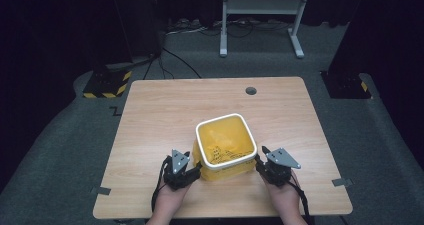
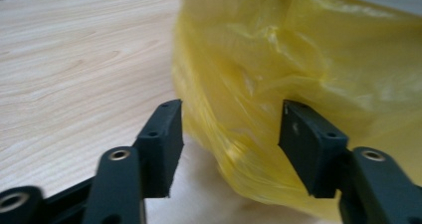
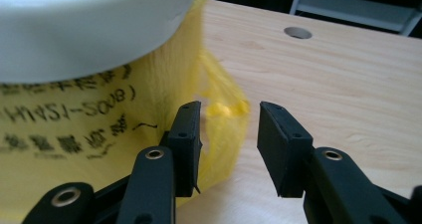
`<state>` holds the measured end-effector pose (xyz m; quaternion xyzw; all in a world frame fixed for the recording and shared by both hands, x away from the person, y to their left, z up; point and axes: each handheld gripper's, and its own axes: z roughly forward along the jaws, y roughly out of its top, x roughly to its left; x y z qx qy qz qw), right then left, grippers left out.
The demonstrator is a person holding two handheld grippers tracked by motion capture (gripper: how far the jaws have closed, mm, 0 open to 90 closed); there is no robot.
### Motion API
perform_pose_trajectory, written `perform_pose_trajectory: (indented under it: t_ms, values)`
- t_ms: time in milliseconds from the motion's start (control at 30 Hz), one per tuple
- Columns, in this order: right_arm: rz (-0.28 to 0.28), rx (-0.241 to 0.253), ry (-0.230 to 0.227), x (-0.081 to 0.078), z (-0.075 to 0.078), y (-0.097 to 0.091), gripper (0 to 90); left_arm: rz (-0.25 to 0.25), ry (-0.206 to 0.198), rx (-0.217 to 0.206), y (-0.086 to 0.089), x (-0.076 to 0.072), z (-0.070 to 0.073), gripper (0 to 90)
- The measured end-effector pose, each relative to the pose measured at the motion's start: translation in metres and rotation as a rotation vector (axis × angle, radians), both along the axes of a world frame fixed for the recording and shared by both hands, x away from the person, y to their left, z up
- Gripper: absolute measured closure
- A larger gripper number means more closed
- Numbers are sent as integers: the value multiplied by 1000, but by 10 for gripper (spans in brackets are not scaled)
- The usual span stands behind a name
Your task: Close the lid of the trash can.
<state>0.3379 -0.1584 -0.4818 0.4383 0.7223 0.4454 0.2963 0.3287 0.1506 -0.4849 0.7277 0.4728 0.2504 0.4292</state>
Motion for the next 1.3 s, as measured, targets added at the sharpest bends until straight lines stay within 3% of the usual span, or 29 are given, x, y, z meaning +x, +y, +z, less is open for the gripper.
perform_pose_trajectory:
  t_ms: [100,267,400,500,600,733,867,1167,1233,1300]
  values:
    - [15,-17,1,4,0,8,596,13,7,-8,2,15,0,540]
    - [-19,-18,27,26,1,15,594,35,8,-45,6,34,-2,541]
    - [-17,-30,24,30,1,18,570,34,3,-79,9,43,-5,546]
    - [-20,-37,18,30,2,14,475,37,6,-92,15,41,-7,419]
    - [-20,-22,3,26,6,6,462,34,-9,-51,20,34,-7,381]
    - [-24,-26,-9,23,10,-2,436,41,-29,-40,29,25,-2,344]
    - [-34,-34,-15,21,10,-17,414,50,-30,21,45,17,-1,308]
    - [-106,-58,49,21,-2,-70,355,150,66,123,108,2,-22,255]
    - [-121,-70,83,19,-6,-86,331,173,105,131,123,-4,-26,252]
    - [-137,-74,126,16,-12,-101,304,179,187,118,137,-11,-30,252]
